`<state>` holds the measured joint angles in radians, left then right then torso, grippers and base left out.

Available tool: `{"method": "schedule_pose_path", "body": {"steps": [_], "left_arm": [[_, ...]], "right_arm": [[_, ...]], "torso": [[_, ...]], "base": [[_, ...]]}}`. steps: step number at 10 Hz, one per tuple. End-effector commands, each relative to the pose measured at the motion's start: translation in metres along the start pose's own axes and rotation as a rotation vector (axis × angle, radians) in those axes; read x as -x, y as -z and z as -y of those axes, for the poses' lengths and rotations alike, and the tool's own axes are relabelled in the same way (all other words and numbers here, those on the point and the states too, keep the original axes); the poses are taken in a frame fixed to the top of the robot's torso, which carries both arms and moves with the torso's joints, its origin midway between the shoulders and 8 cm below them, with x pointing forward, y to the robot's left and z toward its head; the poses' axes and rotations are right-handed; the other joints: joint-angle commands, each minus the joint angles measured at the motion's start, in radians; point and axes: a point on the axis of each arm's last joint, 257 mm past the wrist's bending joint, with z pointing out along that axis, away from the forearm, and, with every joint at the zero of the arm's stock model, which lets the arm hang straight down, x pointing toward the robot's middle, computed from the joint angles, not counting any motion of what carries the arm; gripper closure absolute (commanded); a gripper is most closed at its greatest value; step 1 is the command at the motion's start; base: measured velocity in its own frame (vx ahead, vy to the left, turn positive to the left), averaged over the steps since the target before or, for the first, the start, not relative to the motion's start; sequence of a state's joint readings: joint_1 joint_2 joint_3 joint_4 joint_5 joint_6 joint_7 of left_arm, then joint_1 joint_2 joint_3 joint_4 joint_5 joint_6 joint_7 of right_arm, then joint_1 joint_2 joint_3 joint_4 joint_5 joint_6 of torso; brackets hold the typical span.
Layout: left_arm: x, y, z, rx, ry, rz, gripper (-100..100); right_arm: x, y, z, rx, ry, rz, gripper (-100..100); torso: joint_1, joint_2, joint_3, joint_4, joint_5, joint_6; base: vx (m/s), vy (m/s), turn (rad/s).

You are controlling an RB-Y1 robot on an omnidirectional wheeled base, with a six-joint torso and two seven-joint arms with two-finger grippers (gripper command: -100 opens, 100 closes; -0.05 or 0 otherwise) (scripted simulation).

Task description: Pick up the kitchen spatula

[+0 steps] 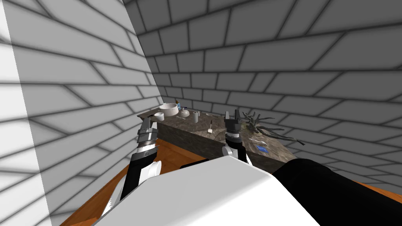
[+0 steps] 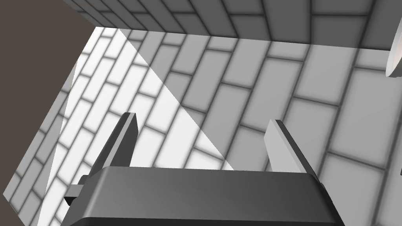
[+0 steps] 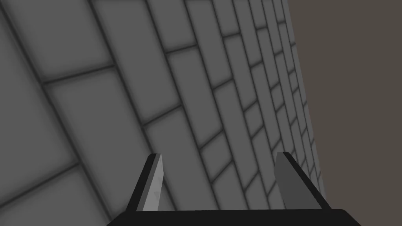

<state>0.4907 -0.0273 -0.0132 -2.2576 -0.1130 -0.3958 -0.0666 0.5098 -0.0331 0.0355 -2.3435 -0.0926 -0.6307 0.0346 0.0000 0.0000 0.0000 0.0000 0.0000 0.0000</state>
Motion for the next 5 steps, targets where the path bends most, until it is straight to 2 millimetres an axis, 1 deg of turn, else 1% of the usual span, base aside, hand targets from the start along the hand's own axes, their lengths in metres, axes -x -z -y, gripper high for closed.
{"method": "schedule_pose_path", "body": {"steps": [1,5], "left_arm": [[0.0,0.0,0.0,0.0,0.0,0.0,0],[0.0,0.0,0.0,0.0,0.0,0.0,0]], "right_arm": [[-0.007,0.0,0.0,-0.004,-0.015,-0.037,-100],[-0.027,0.002,0.008,-0.039,-0.076,-0.131,-100]], "torso": [[0.0,0.0,0.0,0.0,0.0,0.0],[0.006,0.007,0.004,0.002,0.001,0.0]], "base": [[-0.05,0.047,0.002],[-0.099,0.094,0.012]]}}
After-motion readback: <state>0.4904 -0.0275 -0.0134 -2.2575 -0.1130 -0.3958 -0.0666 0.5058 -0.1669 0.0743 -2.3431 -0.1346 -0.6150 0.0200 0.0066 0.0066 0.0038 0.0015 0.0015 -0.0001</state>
